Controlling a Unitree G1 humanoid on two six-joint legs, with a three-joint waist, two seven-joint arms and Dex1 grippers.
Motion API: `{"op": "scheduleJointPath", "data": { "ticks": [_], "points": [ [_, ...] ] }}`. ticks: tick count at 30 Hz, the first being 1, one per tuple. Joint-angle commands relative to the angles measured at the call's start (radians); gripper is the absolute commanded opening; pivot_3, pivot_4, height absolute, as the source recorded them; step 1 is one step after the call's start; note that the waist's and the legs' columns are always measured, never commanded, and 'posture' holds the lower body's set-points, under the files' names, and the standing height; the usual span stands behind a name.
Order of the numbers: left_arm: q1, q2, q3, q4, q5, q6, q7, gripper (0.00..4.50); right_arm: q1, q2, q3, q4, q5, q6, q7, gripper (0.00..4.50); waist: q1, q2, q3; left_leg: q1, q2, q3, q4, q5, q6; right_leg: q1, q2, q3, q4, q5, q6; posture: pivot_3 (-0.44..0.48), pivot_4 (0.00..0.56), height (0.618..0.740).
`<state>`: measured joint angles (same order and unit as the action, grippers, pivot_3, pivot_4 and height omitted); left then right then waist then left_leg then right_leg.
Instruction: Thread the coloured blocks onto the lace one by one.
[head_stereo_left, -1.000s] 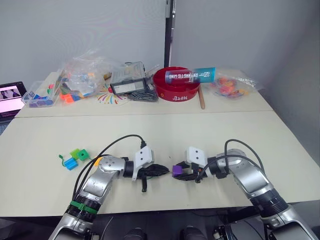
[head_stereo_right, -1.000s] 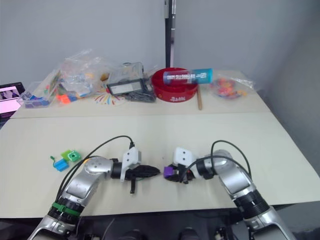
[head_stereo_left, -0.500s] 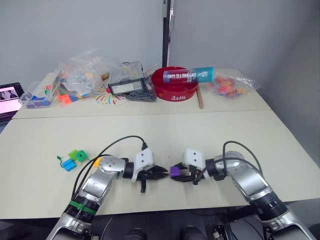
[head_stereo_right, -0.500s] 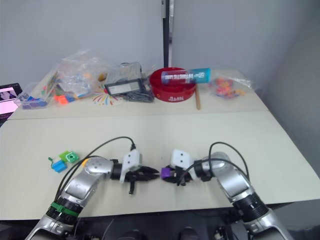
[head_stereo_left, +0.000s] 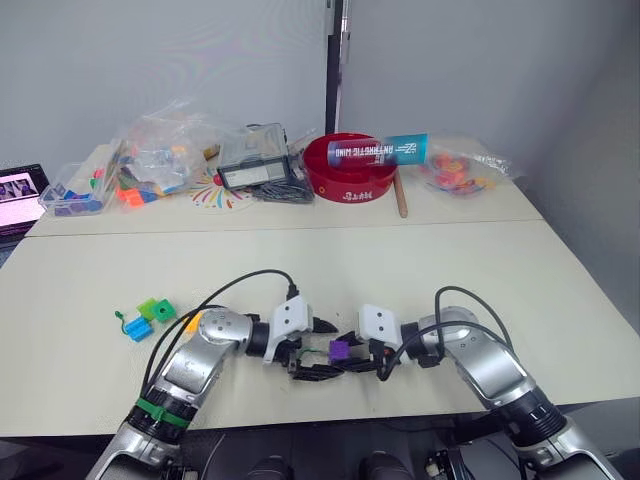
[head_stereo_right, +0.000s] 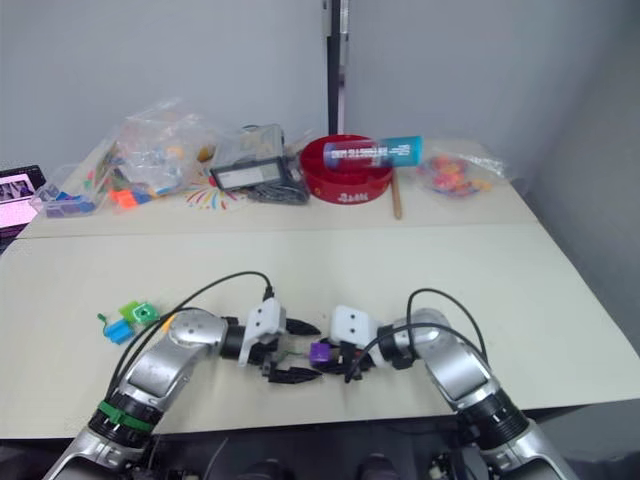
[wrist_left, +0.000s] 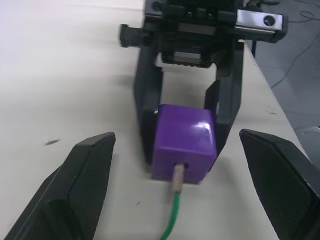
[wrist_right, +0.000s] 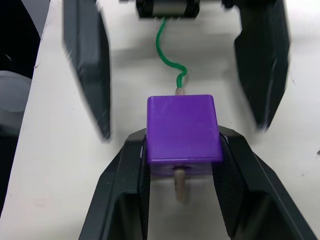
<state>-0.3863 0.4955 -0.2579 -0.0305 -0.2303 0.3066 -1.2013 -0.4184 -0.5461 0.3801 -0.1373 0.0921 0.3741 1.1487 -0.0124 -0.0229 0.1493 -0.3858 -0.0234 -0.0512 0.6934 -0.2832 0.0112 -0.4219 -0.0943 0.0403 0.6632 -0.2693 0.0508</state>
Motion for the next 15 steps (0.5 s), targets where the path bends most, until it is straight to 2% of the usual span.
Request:
{"op": "scheduleJointPath", "data": {
  "ticks": [1,7,11,12,15],
  "points": [
    [-0.006,0.037,0.018,-0.044,-0.035,0.011,-0.029,4.2,-0.003,-0.009,-0.01,-0.027,0.016,-0.017,0.002,1.2,0.0,0.0,0.0,0.0,0.0,0.0,0.0,0.0,0.0,0.0,0.0,0.0,0.0,0.0,0.0,0.0,0.15,0.74],
    [0.014,0.09,0.012,-0.015,-0.031,-0.018,-0.062,4.2,-0.008,-0.017,-0.013,-0.016,0.014,-0.023,0.007,1.2,0.0,0.0,0.0,0.0,0.0,0.0,0.0,0.0,0.0,0.0,0.0,0.0,0.0,0.0,0.0,0.0,0.15,0.74],
    [0.004,0.07,-0.003,0.01,-0.021,-0.039,-0.05,4.2,-0.011,-0.033,-0.012,-0.011,0.01,-0.026,0.014,1.2,0.002,0.0,0.0,0.0,0.0,0.0,0.0,0.0,0.0,0.0,0.0,0.0,0.0,0.0,0.0,0.0,0.15,0.74],
    [0.004,0.066,-0.006,0.01,-0.02,-0.042,-0.049,3.61,-0.011,-0.036,-0.011,-0.011,0.009,-0.026,0.015,1.2,0.001,0.0,0.0,0.0,0.0,0.0,0.0,0.0,0.0,0.0,0.0,0.0,0.0,0.0,0.0,0.0,0.15,0.74],
    [0.001,0.048,-0.017,0.014,-0.017,-0.036,-0.047,2.63,-0.012,-0.043,-0.011,-0.01,0.01,-0.027,0.018,1.2,0.001,0.0,0.0,0.0,0.0,0.0,0.0,0.0,0.0,0.0,0.0,0.0,0.0,0.0,0.0,0.0,0.15,0.74]
  ]
}}
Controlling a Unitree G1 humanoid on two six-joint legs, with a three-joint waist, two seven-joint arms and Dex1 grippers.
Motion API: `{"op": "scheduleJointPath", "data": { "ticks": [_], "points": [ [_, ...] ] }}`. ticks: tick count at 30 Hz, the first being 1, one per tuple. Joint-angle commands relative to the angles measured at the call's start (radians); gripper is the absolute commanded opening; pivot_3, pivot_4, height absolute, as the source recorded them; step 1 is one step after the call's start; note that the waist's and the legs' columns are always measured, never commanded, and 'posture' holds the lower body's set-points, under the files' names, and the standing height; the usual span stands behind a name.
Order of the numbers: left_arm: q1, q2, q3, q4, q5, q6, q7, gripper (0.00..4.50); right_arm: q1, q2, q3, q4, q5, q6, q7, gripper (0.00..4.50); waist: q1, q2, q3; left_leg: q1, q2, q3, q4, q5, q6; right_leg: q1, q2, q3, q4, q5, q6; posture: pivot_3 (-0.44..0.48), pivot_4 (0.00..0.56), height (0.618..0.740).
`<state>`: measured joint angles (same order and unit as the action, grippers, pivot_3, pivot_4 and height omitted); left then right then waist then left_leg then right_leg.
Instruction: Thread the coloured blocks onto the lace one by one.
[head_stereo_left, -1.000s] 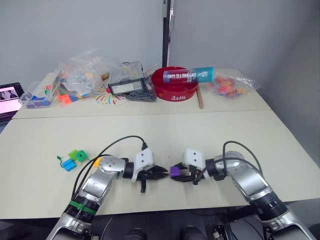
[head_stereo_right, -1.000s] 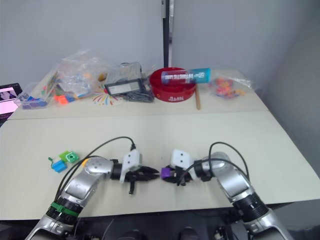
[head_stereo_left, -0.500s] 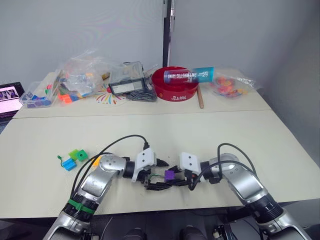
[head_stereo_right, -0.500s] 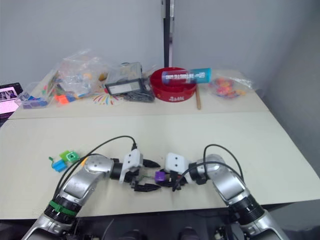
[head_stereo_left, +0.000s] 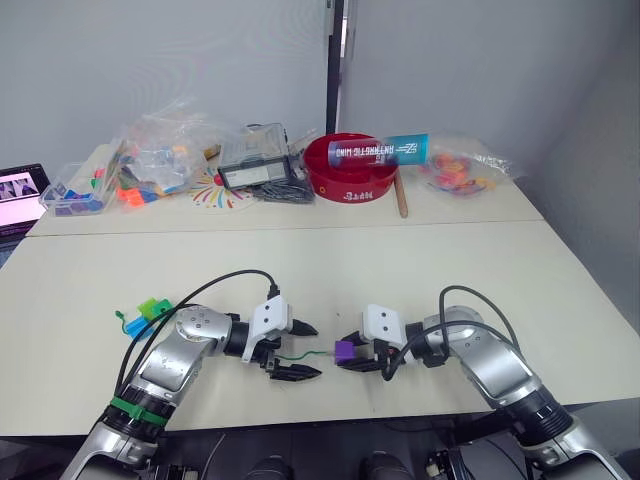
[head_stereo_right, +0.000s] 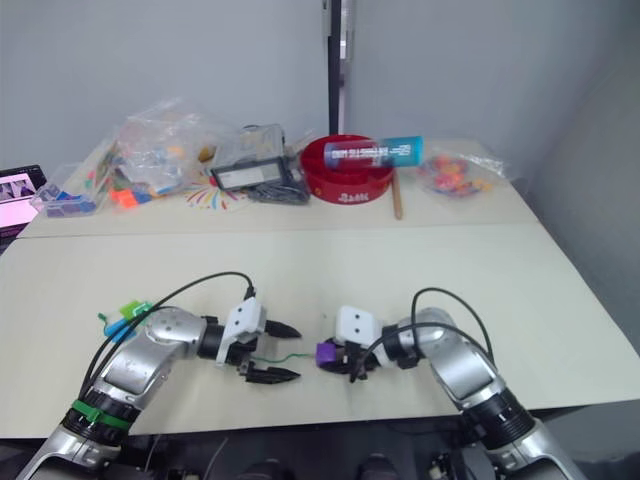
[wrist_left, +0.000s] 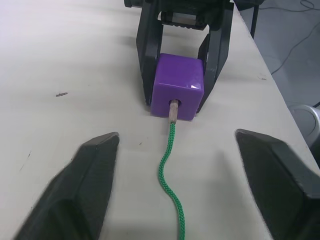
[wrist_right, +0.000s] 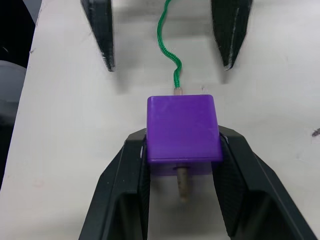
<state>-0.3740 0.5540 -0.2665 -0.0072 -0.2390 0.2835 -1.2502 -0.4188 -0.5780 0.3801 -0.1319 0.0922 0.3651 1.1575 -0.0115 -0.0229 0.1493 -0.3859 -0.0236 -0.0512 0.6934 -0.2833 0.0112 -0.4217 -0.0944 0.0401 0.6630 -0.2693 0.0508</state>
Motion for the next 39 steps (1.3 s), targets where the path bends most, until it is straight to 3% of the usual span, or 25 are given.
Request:
{"op": "scheduleJointPath", "data": {
  "ticks": [1,8,19,29,39],
  "points": [
    [-0.012,-0.015,-0.012,-0.008,-0.007,-0.011,0.001,2.37,-0.012,-0.013,-0.011,-0.017,0.01,-0.017,0.009,1.2,0.0,0.0,0.0,0.0,0.0,0.0,0.0,0.0,0.0,0.0,0.0,0.0,0.0,0.0,0.0,0.0,0.15,0.74],
    [-0.015,-0.019,-0.038,0.005,0.017,-0.018,0.014,0.03,-0.012,-0.017,-0.009,-0.022,0.011,-0.014,0.009,1.2,0.0,0.0,0.0,0.0,0.0,0.0,0.0,0.0,0.0,0.0,0.0,0.0,0.0,0.0,0.0,0.0,0.15,0.74],
    [-0.071,-0.086,-0.08,0.032,0.054,-0.045,0.04,0.01,-0.015,-0.013,-0.004,-0.031,0.008,-0.012,0.012,1.2,0.0,0.0,0.0,0.0,0.0,0.0,0.0,0.0,0.0,0.0,0.0,0.0,0.0,0.0,0.0,0.0,0.15,0.74],
    [-0.084,-0.079,-0.098,0.037,0.069,-0.035,0.006,0.01,-0.017,-0.012,-0.002,-0.03,0.008,-0.011,0.006,1.2,0.0,0.0,0.0,0.0,0.0,0.0,0.0,0.0,0.0,0.001,0.0,0.0,0.0,0.0,0.0,0.0,0.15,0.74],
    [-0.063,-0.028,0.003,-0.051,-0.002,0.007,0.015,3.06,-0.026,-0.005,0.004,-0.025,0.009,-0.006,0.01,1.2,-0.002,0.0,0.0,0.0,0.0,0.0,0.0,0.0,0.0,0.0,0.0,0.0,0.0,0.0,0.0,0.0,0.15,0.74]
  ]
}}
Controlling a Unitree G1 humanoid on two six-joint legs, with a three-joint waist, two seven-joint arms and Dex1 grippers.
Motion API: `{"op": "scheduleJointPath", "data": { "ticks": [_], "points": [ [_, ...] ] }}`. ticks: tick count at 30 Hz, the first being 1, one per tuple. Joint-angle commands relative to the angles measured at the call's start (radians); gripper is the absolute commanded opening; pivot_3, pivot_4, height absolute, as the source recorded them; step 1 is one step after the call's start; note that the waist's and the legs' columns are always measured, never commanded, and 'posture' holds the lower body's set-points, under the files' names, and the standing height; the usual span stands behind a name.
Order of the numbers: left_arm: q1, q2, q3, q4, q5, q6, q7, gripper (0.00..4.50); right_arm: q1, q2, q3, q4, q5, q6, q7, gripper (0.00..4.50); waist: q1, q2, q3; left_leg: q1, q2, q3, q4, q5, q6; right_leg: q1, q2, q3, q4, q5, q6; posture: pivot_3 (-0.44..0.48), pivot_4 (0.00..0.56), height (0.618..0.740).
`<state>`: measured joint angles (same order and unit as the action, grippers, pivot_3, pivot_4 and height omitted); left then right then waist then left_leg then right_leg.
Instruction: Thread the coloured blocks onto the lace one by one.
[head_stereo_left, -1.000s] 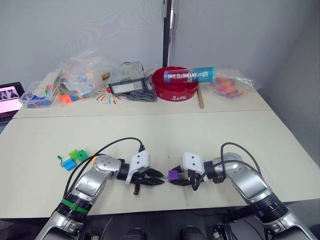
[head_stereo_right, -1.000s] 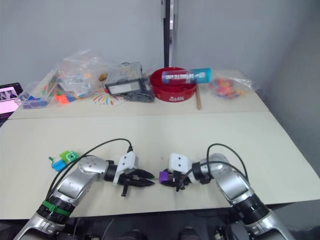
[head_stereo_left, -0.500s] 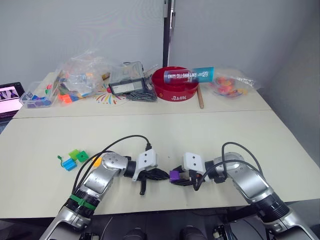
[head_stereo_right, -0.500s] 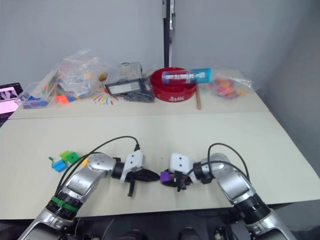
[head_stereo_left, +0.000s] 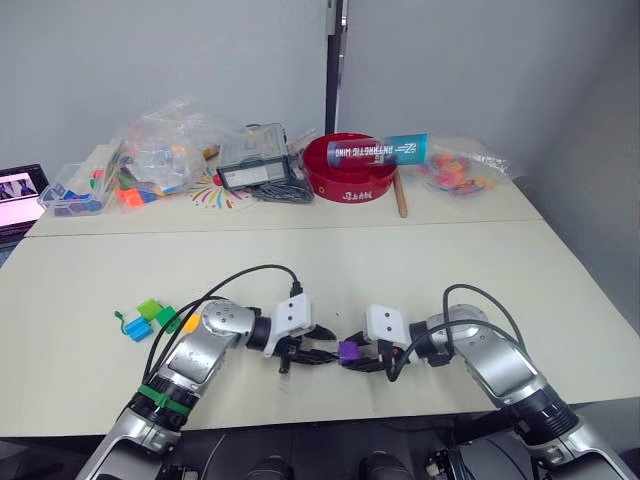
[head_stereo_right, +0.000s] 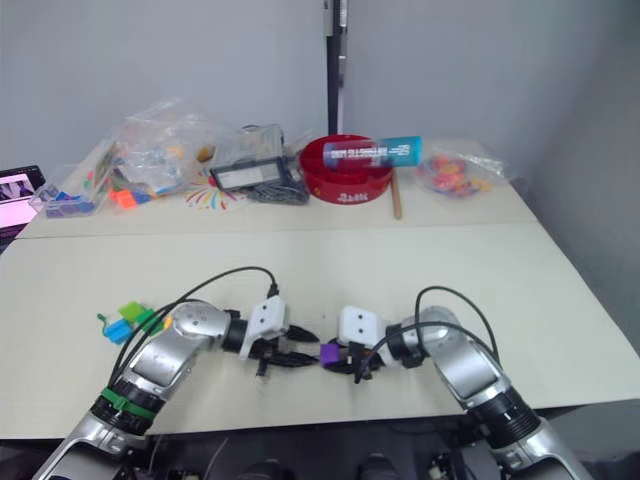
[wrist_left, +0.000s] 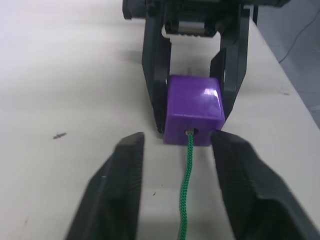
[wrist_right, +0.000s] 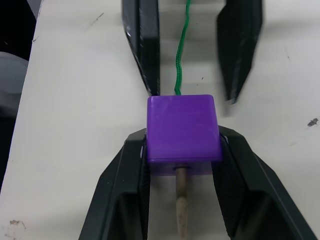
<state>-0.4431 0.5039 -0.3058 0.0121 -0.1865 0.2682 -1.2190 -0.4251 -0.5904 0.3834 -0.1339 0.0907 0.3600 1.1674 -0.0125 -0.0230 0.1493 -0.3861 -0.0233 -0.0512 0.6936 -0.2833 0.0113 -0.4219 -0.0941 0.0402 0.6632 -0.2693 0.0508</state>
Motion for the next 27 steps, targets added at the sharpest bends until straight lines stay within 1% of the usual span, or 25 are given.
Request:
{"op": "scheduleJointPath", "data": {
  "ticks": [1,2,4,9,10,11,15,18,24,27],
  "points": [
    [0.013,0.033,0.048,-0.083,-0.063,0.031,-0.018,3.06,-0.021,0.009,0.001,-0.021,0.01,0.001,0.0,1.2,-0.001,0.0,0.0,0.0,0.0,0.0,0.0,0.0,0.0,0.0,0.0,0.0,0.0,0.0,0.0,0.0,0.15,0.74],
    [0.019,0.041,0.05,-0.091,-0.065,0.034,-0.019,3.06,-0.024,0.01,0.0,-0.019,0.01,0.003,-0.001,1.2,-0.001,0.0,0.0,0.0,0.0,0.0,0.0,0.0,0.0,0.0,0.0,0.0,0.0,0.0,0.0,0.0,0.15,0.74],
    [0.033,0.055,0.048,-0.1,-0.068,0.036,-0.019,3.08,-0.027,0.013,-0.005,-0.018,0.012,0.009,-0.005,2.24,-0.001,0.0,0.0,0.0,0.0,0.0,0.0,0.0,0.0,0.0,0.0,0.0,0.0,0.0,0.0,0.0,0.15,0.74],
    [0.045,0.055,0.038,-0.108,-0.07,0.037,-0.013,3.08,-0.03,0.001,-0.025,-0.043,0.034,0.039,0.004,3.9,0.002,0.0,0.0,0.0,0.0,0.0,0.0,0.0,0.0,0.0,0.0,0.0,0.0,0.0,0.0,0.0,0.15,0.74],
    [0.045,0.053,0.036,-0.109,-0.069,0.037,-0.012,3.08,-0.03,-0.004,-0.029,-0.051,0.039,0.045,0.007,4.31,0.003,0.0,0.0,0.0,0.0,0.0,0.0,0.0,0.0,0.0,0.0,0.0,0.0,0.0,0.0,0.0,0.15,0.74],
    [0.043,0.048,0.032,-0.108,-0.069,0.038,-0.011,3.08,-0.027,-0.016,-0.038,-0.059,0.043,0.048,0.01,4.47,0.003,0.0,0.0,0.0,0.0,0.0,0.0,0.0,0.0,0.0,-0.001,0.0,0.0,0.0,0.0,0.0,0.15,0.74],
    [0.028,0.02,0.011,-0.089,-0.054,0.028,0.002,3.08,0.005,-0.087,-0.082,-0.083,0.06,0.042,0.023,4.47,0.006,0.0,0.0,0.0,-0.001,0.0,0.0,0.0,0.0,0.0,-0.001,0.0,0.0,0.0,0.0,0.0,0.15,0.74],
    [0.023,0.009,-0.004,-0.078,-0.042,0.012,0.004,3.08,0.033,-0.121,-0.099,-0.06,0.055,0.011,0.02,4.47,0.005,0.0,0.0,0.0,0.0,0.0,0.0,0.0,0.0,0.0,0.0,0.0,0.0,0.0,0.0,0.0,0.15,0.74],
    [0.012,0.001,-0.012,-0.061,-0.037,-0.004,0.01,3.08,0.043,-0.116,-0.097,-0.029,0.051,-0.027,0.011,4.47,-0.001,0.0,0.0,0.0,0.0,0.0,0.0,0.0,0.0,0.0,0.0,0.0,0.0,0.0,0.0,0.0,0.15,0.74],
    [-0.003,-0.009,-0.019,-0.04,-0.027,-0.018,0.019,3.08,0.035,-0.1,-0.086,-0.016,0.047,-0.035,0.004,3.69,0.0,0.0,0.0,0.0,0.001,0.0,0.0,0.0,0.0,0.0,0.0,0.0,0.0,0.0,0.0,0.0,0.15,0.74]
  ]
}}
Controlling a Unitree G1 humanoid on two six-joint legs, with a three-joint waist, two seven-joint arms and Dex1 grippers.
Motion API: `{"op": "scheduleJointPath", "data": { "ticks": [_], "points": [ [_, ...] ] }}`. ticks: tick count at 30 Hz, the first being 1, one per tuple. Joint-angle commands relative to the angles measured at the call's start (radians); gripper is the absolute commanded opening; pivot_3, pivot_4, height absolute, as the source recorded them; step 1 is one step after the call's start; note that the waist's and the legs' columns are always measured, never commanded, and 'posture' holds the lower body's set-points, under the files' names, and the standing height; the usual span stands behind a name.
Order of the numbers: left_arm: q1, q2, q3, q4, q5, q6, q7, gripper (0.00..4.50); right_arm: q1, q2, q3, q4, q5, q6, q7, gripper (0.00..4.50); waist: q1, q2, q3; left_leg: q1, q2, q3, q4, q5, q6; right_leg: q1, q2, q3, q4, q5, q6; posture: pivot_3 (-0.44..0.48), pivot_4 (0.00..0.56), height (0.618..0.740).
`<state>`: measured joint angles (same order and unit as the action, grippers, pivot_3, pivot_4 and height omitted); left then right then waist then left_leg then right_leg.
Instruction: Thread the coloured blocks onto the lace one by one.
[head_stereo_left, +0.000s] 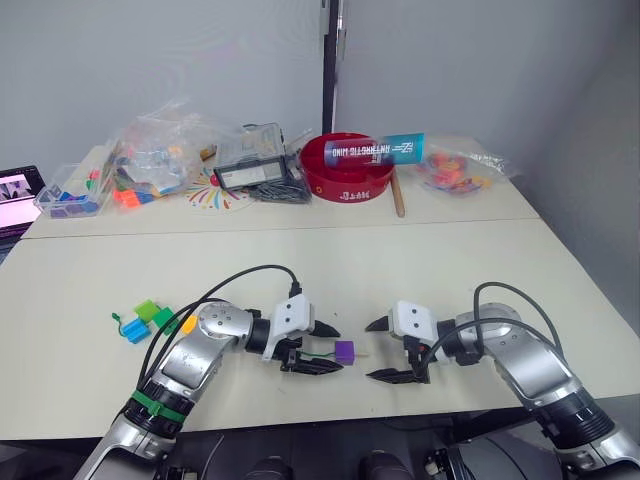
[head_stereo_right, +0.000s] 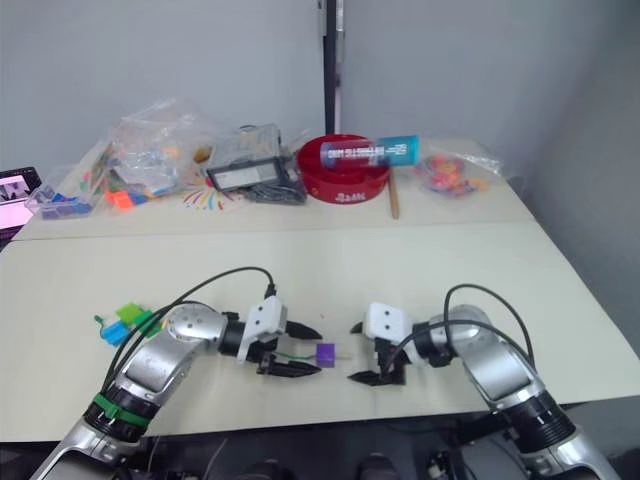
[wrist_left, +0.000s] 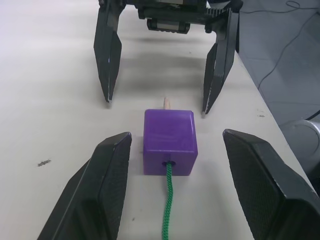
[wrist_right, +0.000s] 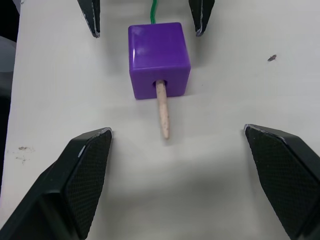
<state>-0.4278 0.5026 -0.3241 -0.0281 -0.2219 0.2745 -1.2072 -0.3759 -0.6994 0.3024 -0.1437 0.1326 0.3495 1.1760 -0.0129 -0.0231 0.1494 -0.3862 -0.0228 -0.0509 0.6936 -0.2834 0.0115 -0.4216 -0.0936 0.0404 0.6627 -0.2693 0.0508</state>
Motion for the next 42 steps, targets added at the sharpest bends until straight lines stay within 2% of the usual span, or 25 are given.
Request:
{"op": "scheduleJointPath", "data": {
  "ticks": [1,10,11,25,26,32,42],
  "points": [
    [-0.02,-0.009,-0.002,0.002,0.009,-0.026,0.008,3.08,-0.015,0.012,-0.003,-0.001,0.002,-0.028,-0.005,3.26,0.0,0.0,0.0,0.0,0.0,0.0,0.0,0.0,0.0,0.0,0.0,0.0,0.0,0.0,0.0,0.0,0.15,0.74],
    [-0.006,0.006,0.004,-0.017,0.017,-0.044,0.002,3.08,-0.016,0.016,-0.001,0.02,-0.01,-0.051,-0.002,0.22,0.001,0.0,0.0,0.0,-0.001,0.0,0.0,0.0,0.0,0.0,-0.001,0.0,0.0,0.0,0.0,0.0,0.15,0.74],
    [-0.008,0.004,0.004,-0.013,0.019,-0.048,0.004,3.08,-0.016,0.017,0.0,0.021,-0.01,-0.053,-0.002,0.01,0.001,0.0,0.0,0.0,-0.001,0.0,0.0,0.0,0.0,0.0,-0.001,0.0,0.0,0.0,0.0,0.0,0.15,0.74],
    [-0.038,-0.041,-0.013,0.057,0.048,-0.09,0.022,3.08,-0.008,0.012,0.01,-0.022,-0.006,-0.03,0.006,0.01,0.002,0.0,0.0,0.0,-0.001,0.0,0.0,0.0,0.0,0.0,-0.001,0.0,0.0,0.0,0.0,0.0,0.15,0.74],
    [-0.041,-0.042,-0.012,0.059,0.047,-0.089,0.022,3.08,-0.01,0.014,0.012,-0.021,-0.007,-0.027,0.004,0.65,0.002,0.0,0.0,0.0,-0.001,0.0,0.0,0.0,0.0,0.0,-0.001,0.0,0.0,0.0,0.0,0.0,0.15,0.74],
    [-0.046,-0.044,-0.009,0.061,0.047,-0.088,0.021,3.08,-0.018,0.019,0.014,-0.02,-0.005,-0.015,-0.007,2.63,0.001,0.0,0.0,0.0,-0.001,0.0,0.001,0.0,0.0,0.0,-0.001,0.0,0.0,0.0,0.0,0.0,0.15,0.74],
    [-0.031,-0.05,-0.025,0.08,0.057,-0.109,0.009,3.08,-0.011,-0.011,-0.015,-0.048,0.029,0.005,0.001,2.63,0.001,0.0,0.0,0.0,-0.001,0.0,0.001,0.0,0.0,0.0,-0.001,0.0,0.0,0.0,0.0,0.0,0.15,0.74]
  ]
}}
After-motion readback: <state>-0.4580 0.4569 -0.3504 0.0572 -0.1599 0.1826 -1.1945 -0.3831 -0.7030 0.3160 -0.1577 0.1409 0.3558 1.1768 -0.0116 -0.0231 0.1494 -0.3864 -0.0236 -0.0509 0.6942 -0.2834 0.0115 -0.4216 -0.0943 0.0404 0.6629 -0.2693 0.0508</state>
